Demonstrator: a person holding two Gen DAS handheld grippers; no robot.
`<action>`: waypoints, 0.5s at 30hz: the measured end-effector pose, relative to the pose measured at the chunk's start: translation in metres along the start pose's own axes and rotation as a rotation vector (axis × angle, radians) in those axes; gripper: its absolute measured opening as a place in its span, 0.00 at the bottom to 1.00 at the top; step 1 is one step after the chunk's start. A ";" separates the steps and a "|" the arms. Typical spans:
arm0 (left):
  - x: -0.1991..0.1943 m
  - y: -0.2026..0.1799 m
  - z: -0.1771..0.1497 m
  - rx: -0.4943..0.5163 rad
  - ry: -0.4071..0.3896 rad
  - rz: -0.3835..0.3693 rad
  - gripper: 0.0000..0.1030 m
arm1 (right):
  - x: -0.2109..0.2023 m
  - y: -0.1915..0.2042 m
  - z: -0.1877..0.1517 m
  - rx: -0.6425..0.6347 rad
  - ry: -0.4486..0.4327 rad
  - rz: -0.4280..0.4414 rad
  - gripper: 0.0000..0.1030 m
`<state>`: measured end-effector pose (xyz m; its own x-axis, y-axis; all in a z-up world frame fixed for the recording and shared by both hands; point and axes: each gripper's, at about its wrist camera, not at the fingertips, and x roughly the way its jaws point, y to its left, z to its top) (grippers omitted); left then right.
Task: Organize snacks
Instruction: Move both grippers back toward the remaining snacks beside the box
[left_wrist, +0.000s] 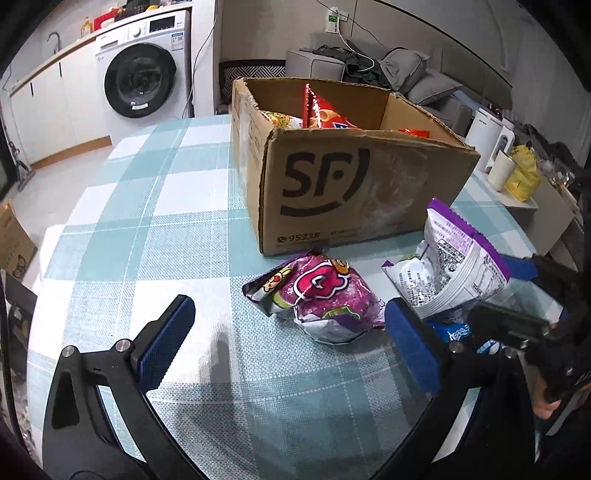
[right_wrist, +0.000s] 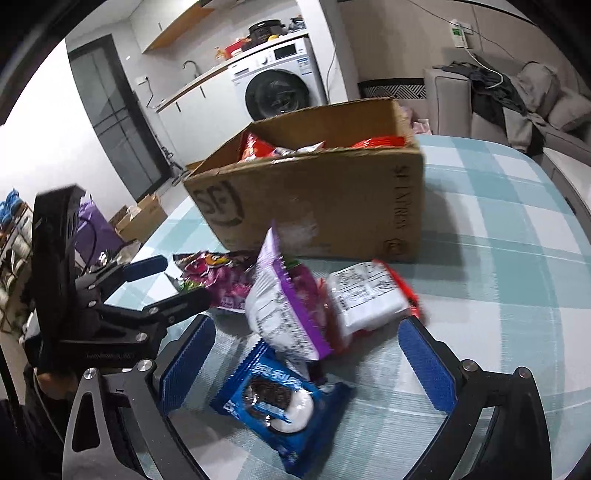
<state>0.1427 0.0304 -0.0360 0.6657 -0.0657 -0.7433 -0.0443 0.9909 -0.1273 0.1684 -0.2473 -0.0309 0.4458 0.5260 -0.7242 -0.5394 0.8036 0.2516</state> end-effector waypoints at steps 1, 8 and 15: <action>0.001 0.001 -0.001 -0.003 0.002 -0.003 0.99 | 0.002 0.002 0.000 -0.004 0.003 0.001 0.90; 0.008 0.004 -0.001 -0.022 0.015 -0.022 0.99 | 0.010 0.001 0.001 0.010 0.004 0.016 0.80; 0.017 0.010 -0.001 -0.050 0.026 -0.044 0.99 | 0.015 0.000 0.003 0.016 -0.001 0.027 0.77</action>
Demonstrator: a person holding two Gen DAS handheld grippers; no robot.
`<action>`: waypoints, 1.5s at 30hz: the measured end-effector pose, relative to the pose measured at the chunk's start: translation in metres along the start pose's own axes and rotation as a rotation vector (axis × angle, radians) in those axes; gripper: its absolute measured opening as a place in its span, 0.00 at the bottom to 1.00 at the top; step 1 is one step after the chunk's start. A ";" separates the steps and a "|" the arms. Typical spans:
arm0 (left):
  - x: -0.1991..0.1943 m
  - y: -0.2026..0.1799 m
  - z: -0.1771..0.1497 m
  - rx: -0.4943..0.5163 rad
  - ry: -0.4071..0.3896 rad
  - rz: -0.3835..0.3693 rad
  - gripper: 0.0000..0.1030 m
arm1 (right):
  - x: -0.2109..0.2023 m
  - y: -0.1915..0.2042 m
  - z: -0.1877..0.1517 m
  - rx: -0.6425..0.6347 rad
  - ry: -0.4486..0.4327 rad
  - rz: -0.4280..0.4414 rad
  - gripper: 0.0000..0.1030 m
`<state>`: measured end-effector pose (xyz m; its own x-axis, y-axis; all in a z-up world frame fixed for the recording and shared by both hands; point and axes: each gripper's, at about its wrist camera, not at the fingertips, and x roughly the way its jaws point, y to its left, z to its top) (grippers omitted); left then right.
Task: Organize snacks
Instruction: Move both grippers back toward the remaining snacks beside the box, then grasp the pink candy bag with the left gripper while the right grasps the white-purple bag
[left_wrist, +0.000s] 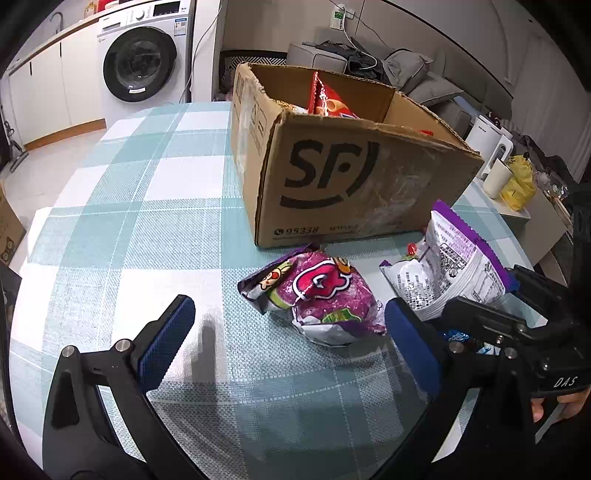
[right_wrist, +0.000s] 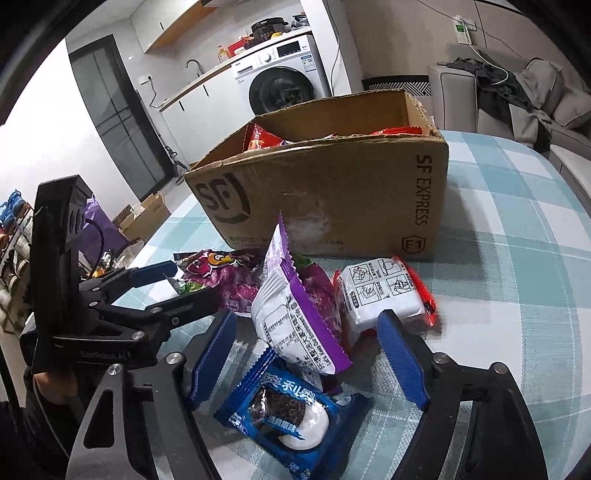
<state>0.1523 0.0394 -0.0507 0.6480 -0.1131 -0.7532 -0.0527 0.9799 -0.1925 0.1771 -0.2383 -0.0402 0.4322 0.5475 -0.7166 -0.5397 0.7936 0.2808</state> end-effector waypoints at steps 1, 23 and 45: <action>0.001 0.000 0.000 0.000 0.003 0.000 0.99 | 0.001 0.001 0.000 -0.002 0.000 -0.001 0.75; 0.001 0.008 -0.002 -0.010 0.003 -0.061 0.87 | -0.005 0.013 -0.002 -0.070 -0.036 0.033 0.35; -0.007 0.004 -0.005 -0.035 -0.007 -0.157 0.53 | -0.023 0.003 0.000 -0.043 -0.063 0.065 0.35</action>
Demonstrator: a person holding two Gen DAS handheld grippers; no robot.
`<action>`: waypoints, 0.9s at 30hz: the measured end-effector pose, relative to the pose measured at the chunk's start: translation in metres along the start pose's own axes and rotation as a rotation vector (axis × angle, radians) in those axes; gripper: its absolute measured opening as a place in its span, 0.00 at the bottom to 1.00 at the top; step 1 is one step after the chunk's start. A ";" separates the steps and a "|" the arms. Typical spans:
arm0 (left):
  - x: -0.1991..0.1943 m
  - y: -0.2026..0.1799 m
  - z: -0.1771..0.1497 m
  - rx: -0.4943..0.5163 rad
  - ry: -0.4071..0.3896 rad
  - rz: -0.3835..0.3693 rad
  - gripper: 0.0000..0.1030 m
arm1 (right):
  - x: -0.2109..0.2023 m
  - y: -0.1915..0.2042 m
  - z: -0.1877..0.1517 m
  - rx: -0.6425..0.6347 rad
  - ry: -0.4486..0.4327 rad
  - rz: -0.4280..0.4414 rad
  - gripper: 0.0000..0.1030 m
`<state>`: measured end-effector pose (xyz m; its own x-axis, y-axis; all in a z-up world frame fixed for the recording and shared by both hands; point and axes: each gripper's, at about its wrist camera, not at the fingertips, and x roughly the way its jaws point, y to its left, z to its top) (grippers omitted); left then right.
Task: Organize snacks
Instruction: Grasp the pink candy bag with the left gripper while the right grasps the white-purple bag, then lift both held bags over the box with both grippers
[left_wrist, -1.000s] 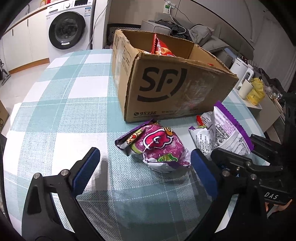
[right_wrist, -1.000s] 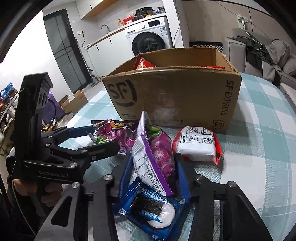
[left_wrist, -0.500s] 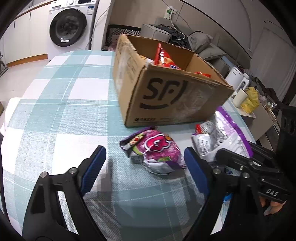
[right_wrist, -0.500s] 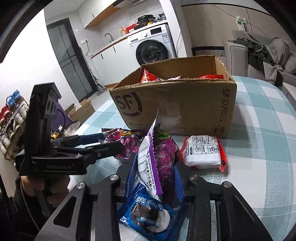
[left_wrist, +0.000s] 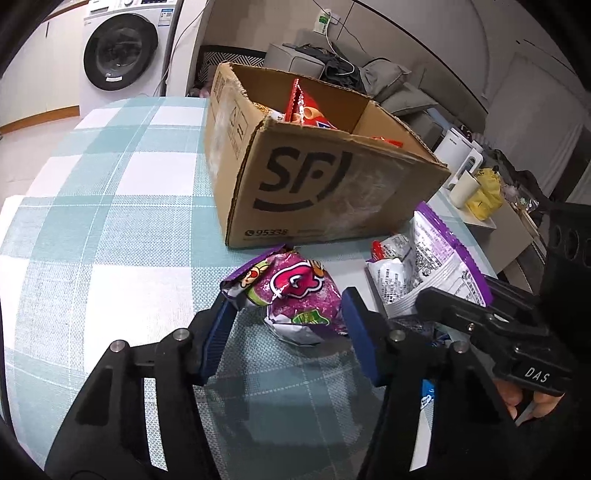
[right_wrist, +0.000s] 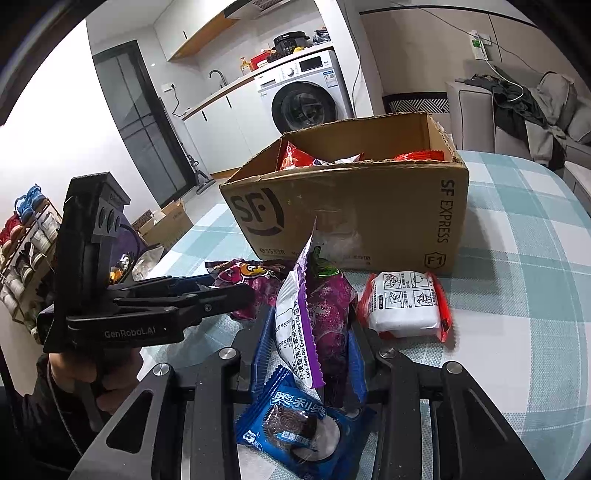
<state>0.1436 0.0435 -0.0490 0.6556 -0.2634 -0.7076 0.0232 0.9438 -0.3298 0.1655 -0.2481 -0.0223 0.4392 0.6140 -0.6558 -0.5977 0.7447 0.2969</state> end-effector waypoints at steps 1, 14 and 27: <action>0.000 -0.001 0.000 0.002 -0.001 0.001 0.53 | 0.001 0.001 0.000 0.000 -0.001 -0.003 0.35; -0.020 -0.013 -0.002 0.047 -0.043 -0.015 0.52 | -0.004 0.000 0.002 0.002 -0.023 0.002 0.35; -0.045 -0.025 0.002 0.074 -0.096 -0.022 0.52 | -0.022 -0.002 0.009 0.010 -0.075 0.016 0.35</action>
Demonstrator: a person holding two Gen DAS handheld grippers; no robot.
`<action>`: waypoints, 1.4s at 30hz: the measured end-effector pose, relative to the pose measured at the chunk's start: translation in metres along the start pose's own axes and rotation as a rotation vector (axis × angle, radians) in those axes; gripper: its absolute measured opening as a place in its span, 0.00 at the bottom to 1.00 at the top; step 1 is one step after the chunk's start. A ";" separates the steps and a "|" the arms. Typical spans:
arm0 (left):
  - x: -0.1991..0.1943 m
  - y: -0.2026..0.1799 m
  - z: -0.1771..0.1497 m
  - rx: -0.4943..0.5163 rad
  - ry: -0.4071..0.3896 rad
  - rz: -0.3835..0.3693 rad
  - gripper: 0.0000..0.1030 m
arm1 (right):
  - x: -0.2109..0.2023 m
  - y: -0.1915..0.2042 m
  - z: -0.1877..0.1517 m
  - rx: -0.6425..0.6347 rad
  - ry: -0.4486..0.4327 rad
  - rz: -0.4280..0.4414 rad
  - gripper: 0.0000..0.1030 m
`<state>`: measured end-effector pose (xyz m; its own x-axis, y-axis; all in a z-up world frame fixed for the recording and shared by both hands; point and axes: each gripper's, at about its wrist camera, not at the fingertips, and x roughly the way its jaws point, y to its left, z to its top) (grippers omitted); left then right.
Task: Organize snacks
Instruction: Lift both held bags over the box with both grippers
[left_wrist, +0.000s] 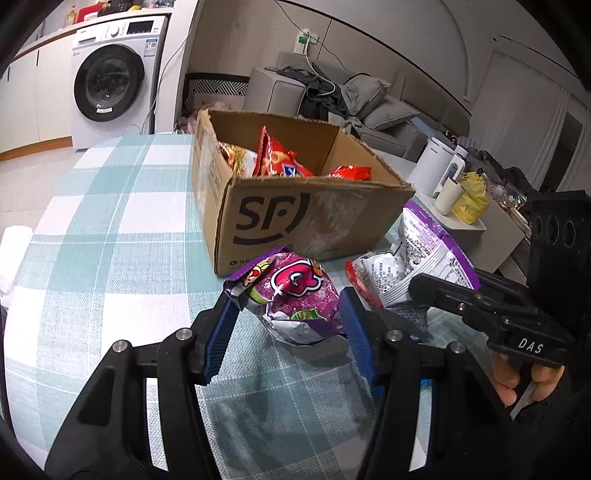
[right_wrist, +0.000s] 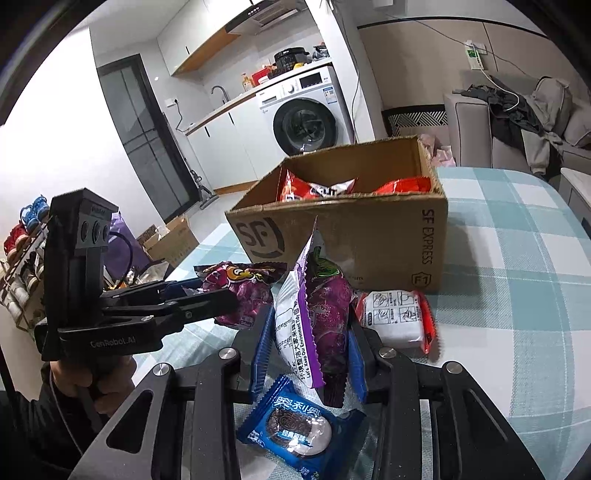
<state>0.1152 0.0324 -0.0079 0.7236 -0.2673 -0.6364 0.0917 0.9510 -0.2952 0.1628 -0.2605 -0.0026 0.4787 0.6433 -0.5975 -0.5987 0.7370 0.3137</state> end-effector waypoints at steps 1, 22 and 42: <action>-0.002 0.000 0.000 0.001 -0.004 -0.001 0.52 | -0.001 0.000 0.001 0.000 -0.005 0.000 0.35; -0.053 -0.030 0.017 0.050 -0.118 0.045 0.52 | -0.042 0.008 0.018 -0.014 -0.107 -0.001 0.35; -0.056 -0.062 0.057 0.083 -0.178 0.032 0.52 | -0.074 0.012 0.060 -0.003 -0.193 -0.009 0.35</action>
<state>0.1078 -0.0025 0.0869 0.8357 -0.2122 -0.5066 0.1174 0.9701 -0.2126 0.1592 -0.2871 0.0898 0.5983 0.6646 -0.4477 -0.5954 0.7426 0.3067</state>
